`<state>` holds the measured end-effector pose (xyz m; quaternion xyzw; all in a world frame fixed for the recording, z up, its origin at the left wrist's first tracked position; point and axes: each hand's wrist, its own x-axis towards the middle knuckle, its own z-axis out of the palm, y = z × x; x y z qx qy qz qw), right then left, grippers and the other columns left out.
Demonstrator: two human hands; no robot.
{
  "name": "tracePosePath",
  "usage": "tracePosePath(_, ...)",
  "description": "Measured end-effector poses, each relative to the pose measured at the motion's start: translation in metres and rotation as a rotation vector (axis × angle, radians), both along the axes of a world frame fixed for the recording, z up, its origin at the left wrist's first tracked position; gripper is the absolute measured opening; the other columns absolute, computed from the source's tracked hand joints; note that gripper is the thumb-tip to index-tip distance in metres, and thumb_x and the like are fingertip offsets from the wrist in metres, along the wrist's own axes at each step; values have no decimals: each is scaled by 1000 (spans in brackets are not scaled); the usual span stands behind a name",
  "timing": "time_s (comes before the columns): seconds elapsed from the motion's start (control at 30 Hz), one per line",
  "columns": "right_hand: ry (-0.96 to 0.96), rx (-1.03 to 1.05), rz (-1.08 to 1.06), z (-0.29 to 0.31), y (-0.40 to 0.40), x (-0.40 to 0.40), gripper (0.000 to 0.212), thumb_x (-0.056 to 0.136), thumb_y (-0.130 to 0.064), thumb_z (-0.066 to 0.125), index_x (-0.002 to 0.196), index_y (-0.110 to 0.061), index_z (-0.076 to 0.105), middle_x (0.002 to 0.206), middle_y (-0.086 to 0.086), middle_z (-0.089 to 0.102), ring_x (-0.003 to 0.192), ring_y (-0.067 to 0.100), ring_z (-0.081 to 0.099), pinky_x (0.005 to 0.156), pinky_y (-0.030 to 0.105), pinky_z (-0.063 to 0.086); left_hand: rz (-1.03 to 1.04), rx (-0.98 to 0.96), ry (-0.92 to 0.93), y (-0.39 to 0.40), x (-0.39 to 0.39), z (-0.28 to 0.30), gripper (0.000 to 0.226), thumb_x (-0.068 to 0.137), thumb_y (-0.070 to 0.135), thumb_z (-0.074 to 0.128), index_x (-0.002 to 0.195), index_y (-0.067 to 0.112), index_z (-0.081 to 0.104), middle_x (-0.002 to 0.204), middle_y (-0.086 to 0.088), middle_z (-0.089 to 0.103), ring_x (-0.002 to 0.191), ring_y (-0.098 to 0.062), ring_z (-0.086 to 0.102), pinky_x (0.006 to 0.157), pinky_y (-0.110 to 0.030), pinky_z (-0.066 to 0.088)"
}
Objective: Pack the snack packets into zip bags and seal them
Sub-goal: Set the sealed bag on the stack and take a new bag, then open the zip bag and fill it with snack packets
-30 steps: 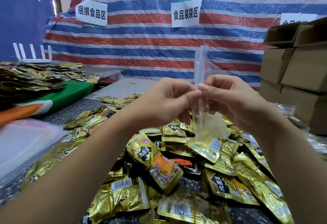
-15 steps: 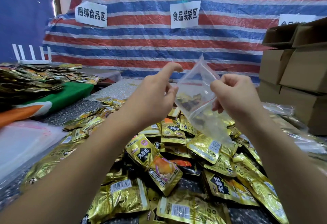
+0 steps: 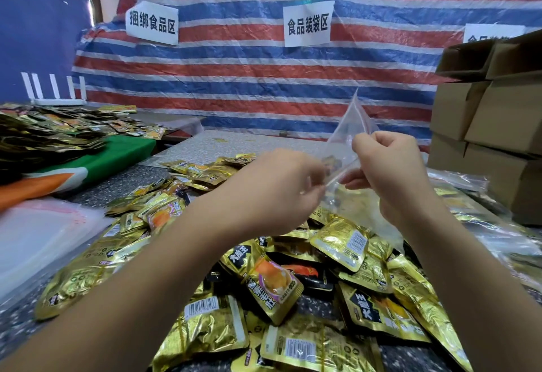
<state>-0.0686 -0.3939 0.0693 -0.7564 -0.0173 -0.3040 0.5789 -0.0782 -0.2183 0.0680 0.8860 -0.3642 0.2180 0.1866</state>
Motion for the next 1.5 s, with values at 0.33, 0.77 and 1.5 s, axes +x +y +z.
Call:
tracePosePath(0.33,-252,-58,-244,9,-16,4,37,90,-48,43,78,-16,56,80,2,59,74,14,54,72,36,46,-51,-555,463,22,13,22,21,102,16,47,86,10,58,79,-6,65,55,-6,65,55,-19,56)
tracePosePath(0.77,640,-443,232,-11,-43,20,27,95,-10,38,84,-3,62,70,17,72,47,23,62,43,23,44,-31,-451,571,34,25,15,46,101,44,41,65,17,51,57,0,49,48,-9,43,52,-22,40)
tracePosePath(1.5,959,-1175,-130,-37,-46,19,85,81,-82,43,126,-11,61,149,8,48,128,26,50,105,36,40,-58,-286,463,81,37,-80,50,67,59,77,66,19,48,53,13,44,49,0,38,47,-12,33)
